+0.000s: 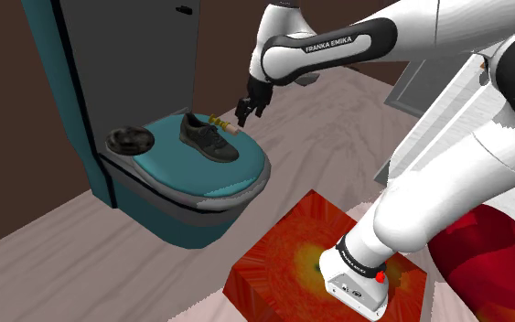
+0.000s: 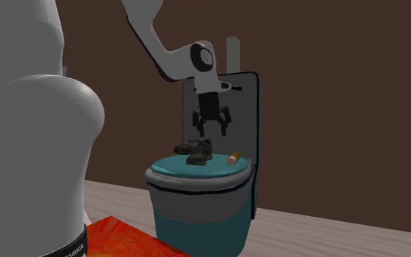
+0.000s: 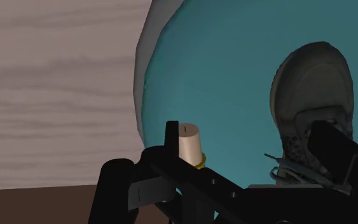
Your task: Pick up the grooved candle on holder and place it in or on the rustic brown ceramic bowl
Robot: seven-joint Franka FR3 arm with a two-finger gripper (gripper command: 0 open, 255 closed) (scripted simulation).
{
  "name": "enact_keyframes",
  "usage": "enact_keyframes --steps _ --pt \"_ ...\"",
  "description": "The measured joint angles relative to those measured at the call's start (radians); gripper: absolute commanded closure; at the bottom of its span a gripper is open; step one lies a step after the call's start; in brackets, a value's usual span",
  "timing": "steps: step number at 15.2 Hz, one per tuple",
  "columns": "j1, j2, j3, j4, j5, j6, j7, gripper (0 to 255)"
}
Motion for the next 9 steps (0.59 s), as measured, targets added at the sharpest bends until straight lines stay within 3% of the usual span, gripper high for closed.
enact_keyframes --steps 9 --pt "-0.012 0.333 -0.004 0.216 -0.122 0.172 0.096 0"
